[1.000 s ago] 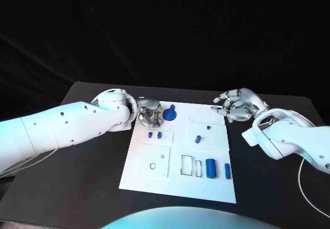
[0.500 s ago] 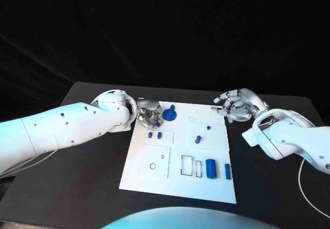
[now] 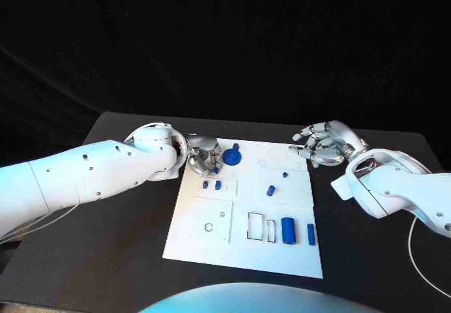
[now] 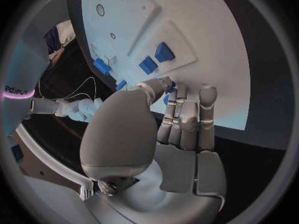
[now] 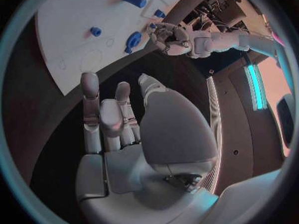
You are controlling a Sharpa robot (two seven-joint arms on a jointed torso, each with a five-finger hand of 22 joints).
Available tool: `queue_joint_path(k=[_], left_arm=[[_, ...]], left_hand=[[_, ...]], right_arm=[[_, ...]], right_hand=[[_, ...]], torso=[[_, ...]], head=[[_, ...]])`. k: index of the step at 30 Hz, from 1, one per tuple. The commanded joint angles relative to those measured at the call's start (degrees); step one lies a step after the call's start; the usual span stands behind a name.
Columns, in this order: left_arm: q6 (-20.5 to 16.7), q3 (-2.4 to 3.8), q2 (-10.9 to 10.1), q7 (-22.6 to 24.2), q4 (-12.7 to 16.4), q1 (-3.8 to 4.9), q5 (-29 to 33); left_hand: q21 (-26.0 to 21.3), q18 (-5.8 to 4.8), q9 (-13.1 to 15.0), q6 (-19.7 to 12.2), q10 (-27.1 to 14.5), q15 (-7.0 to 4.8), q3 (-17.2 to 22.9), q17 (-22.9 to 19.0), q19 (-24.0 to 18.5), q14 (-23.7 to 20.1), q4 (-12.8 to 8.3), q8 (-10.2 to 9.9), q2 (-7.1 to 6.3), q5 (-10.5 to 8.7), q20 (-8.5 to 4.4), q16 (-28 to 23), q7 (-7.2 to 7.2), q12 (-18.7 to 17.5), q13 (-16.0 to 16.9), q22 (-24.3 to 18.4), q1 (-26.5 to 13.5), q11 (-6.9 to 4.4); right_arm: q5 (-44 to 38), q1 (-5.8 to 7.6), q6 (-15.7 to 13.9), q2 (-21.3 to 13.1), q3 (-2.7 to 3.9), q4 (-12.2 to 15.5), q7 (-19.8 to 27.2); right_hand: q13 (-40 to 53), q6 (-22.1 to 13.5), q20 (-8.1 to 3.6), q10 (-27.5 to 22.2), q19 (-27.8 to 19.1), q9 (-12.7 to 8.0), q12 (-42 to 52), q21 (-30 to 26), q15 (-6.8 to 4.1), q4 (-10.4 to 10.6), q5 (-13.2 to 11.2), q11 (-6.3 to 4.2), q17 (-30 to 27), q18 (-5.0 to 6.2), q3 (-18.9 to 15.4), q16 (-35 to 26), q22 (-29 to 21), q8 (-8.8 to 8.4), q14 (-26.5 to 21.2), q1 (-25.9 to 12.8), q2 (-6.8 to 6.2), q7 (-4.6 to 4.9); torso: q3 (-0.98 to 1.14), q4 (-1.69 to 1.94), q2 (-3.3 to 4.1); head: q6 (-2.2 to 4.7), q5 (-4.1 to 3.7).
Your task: Assemble the parts on the task board
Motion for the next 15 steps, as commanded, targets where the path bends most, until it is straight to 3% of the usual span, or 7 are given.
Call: queue_joint_path(k=[1, 11, 15], left_arm=[[-0.09, 0.02, -0.02, -0.30, 0.08, 0.01, -0.20], [-0.02, 0.02, -0.19, -0.73, -0.04, 0.00, -0.28], [-0.77, 0.03, -0.56, -0.87, -0.08, 0.00, -0.33]], left_hand=[[-0.37, -0.59, -0.15, -0.51, -1.09, 0.64, 0.26, -0.48, -0.32, -0.25, -0.08, -0.52, -0.56, 0.21, 0.48, -0.19, 0.23, -0.70, -0.22, -0.31, -0.23, 0.27], [-0.78, -0.46, -0.64, -1.70, -2.59, 1.29, -0.03, -1.30, -0.88, -0.79, -0.22, -1.94, -1.38, 0.19, 1.05, -0.19, 1.02, -1.62, -0.55, -0.95, -0.45, 0.99], [-1.17, -0.34, -1.33, -3.99, -5.57, 2.13, -1.11, -2.04, -1.44, -1.34, -0.42, -3.65, -1.67, 0.22, 1.83, -0.03, 1.97, -2.32, -0.91, -1.59, -0.27, 1.92]], right_arm=[[-0.42, -0.03, 0.16, -0.02, 0.00, 0.00, 0.15], [-0.73, -0.03, 0.44, -0.08, 0.00, -0.01, -0.27], [-1.25, -0.03, 0.79, -0.11, 0.00, -0.09, -0.79]], right_hand=[[-0.18, -0.43, 0.03, -0.43, -0.56, -0.03, -0.31, -0.35, 0.06, 0.12, -0.16, -0.12, -0.09, 0.39, 0.30, -0.27, -0.13, 0.17, -0.36, -0.56, -0.34, -0.03], [-0.87, -0.65, 0.06, -0.82, -0.62, -0.07, -0.88, -0.88, 0.11, 0.13, -0.14, -0.07, -0.18, 0.42, 0.36, -0.55, -0.40, 0.39, -0.44, -0.69, -0.48, 0.01], [-4.66, -0.87, 0.01, -0.83, 0.11, -0.16, -4.82, -1.19, 0.02, 0.11, -0.12, -0.14, 0.10, 0.37, 0.87, -0.96, -0.39, 1.33, -0.06, -1.03, -0.61, -0.07]], torso=[[0.00, 0.01, 0.02], [0.02, -0.02, 0.00], [0.03, -0.05, -0.01]], head=[[-0.03, 0.02], [0.01, 0.08], [0.07, 0.09]])
